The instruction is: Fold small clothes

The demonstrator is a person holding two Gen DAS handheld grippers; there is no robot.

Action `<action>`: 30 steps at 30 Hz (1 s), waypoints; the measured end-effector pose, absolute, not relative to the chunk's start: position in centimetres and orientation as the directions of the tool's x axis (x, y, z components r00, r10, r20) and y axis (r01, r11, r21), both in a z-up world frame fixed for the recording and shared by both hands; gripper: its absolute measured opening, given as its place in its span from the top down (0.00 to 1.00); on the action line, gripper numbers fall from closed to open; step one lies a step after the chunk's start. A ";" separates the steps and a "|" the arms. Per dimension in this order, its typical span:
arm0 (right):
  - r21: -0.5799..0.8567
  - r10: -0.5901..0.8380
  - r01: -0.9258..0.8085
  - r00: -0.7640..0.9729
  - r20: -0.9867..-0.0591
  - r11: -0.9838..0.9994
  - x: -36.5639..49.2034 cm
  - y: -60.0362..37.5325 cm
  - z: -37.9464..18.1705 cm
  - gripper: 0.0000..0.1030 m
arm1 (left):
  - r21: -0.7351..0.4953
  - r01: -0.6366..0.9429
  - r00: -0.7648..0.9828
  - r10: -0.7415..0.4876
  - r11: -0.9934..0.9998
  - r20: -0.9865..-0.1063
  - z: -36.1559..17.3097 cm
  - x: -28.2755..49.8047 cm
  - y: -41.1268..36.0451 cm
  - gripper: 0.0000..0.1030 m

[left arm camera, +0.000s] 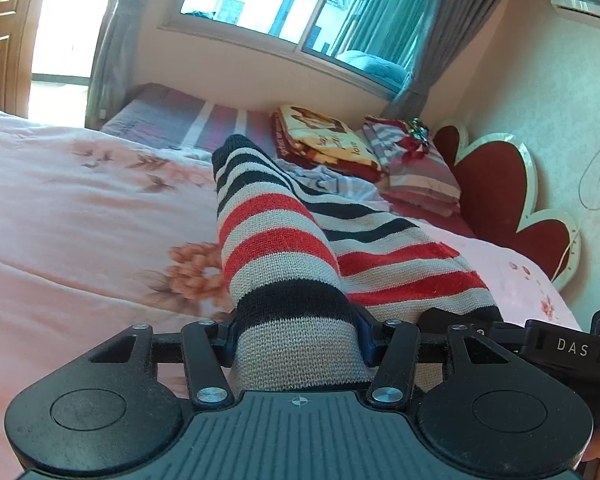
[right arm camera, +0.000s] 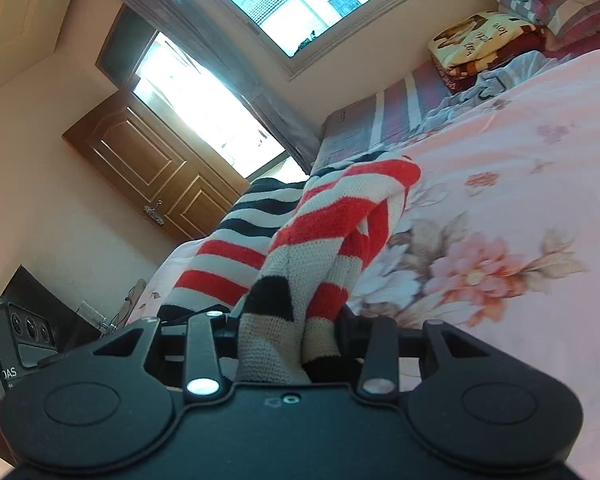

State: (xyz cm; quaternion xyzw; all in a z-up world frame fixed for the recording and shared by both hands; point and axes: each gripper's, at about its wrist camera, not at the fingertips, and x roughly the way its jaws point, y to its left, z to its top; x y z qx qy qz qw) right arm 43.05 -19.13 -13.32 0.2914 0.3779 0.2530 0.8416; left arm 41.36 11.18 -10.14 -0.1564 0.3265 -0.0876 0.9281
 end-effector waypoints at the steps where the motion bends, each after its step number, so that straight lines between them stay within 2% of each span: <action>1: 0.680 0.647 -0.210 0.586 -0.487 0.702 43.1 -17.1 -13.4 0.62 | -0.343 0.054 0.772 -0.257 0.938 -0.581 -10.4 41.4 13.3 0.48; 9: 0.652 0.630 -0.220 0.594 -0.501 0.726 44.9 -4.5 -16.0 0.62 | -0.312 0.035 0.777 -0.222 0.949 -0.588 -14.1 44.3 25.3 0.48; 13: 0.608 0.596 -0.206 0.580 -0.555 0.766 46.2 -0.8 -18.4 0.62 | -0.286 0.017 0.746 -0.203 0.958 -0.634 -18.0 46.0 27.8 0.47; 15: 0.577 0.565 -0.178 0.558 -0.608 0.797 46.3 0.4 -19.9 0.61 | -0.296 0.001 0.752 -0.196 0.955 -0.630 -19.9 45.7 28.8 0.29; 17: 0.566 0.545 -0.158 0.562 -0.622 0.809 46.0 0.2 -20.9 0.55 | -0.305 -0.016 0.765 -0.185 0.952 -0.618 -20.4 45.4 29.1 0.19; 19: 0.563 0.529 -0.136 0.571 -0.627 0.815 45.5 -0.3 -20.9 0.48 | -0.315 -0.034 0.763 -0.179 0.948 -0.621 -20.0 45.3 28.9 0.18; 21: 0.537 0.487 -0.113 0.604 -0.630 0.836 45.0 -1.2 -19.8 0.48 | -0.297 -0.050 0.775 -0.151 0.953 -0.613 -19.3 44.4 28.9 0.18; 22: 0.514 0.450 -0.092 0.630 -0.633 0.853 44.6 -1.6 -19.0 0.50 | -0.279 -0.043 0.785 -0.140 0.959 -0.603 -18.7 43.9 28.7 0.18; 24: 0.453 0.399 -0.094 0.650 -0.646 0.887 44.1 -1.7 -17.1 0.62 | -0.254 -0.006 0.801 -0.148 0.967 -0.581 -17.7 42.1 28.6 0.18; 25: 0.410 0.381 -0.121 0.663 -0.645 0.904 43.7 -1.1 -15.9 0.71 | -0.244 0.009 0.800 -0.153 0.970 -0.580 -17.2 41.4 28.4 0.18; 30: 0.262 0.383 -0.279 0.688 -0.617 0.924 41.2 3.6 -13.1 0.72 | -0.178 0.034 0.770 -0.139 0.983 -0.623 -18.2 40.0 26.9 0.18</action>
